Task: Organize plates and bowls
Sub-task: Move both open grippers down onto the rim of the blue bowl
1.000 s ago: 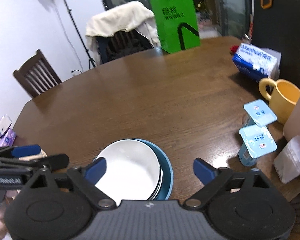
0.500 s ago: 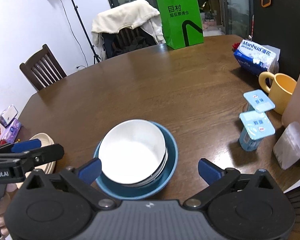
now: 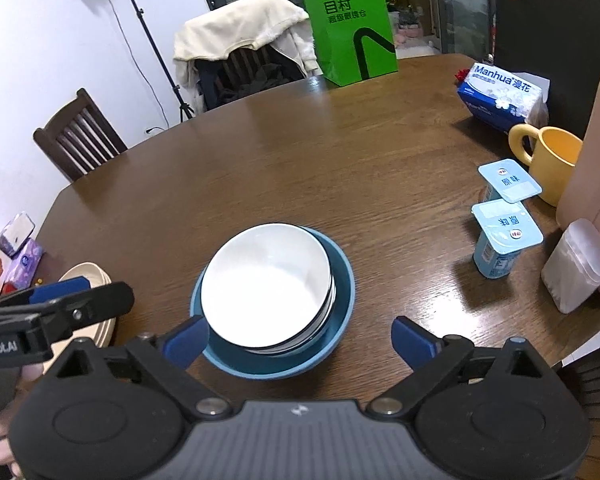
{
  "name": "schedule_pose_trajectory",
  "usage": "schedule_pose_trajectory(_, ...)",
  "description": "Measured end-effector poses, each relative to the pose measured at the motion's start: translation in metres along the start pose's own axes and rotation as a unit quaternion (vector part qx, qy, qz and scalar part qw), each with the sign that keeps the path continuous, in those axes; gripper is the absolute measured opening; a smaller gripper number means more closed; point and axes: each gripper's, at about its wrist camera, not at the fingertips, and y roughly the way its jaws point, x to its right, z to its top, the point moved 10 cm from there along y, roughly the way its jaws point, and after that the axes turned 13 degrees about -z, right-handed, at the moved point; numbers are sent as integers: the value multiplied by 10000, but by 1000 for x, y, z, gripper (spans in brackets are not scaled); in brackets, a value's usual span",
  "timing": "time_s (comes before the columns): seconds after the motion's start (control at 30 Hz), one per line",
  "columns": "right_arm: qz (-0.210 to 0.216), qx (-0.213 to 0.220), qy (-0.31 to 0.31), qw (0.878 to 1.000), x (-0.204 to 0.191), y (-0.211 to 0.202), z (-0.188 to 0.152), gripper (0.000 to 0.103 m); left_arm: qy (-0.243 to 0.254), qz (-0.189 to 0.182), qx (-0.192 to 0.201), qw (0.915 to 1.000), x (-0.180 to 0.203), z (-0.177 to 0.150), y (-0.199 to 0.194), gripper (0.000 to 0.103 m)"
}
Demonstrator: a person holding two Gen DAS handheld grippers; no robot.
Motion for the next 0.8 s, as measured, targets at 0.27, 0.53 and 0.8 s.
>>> schedule_pose_trajectory(0.27, 30, -183, 97, 9998, 2, 10, 3, 98, -84, 3, -124, 9999, -1, 2, 10, 103)
schedule_pose_trajectory(0.53, 53, -384, 0, 9992, -1, 24, 5, 97, -155, 32, -338, 9993, -4, 2, 25, 103)
schedule_pose_trajectory(0.8, 16, -617, -6, 9981, 6, 42, 9, 97, -367, 65, -568, 9977, -12, 0, 44, 103)
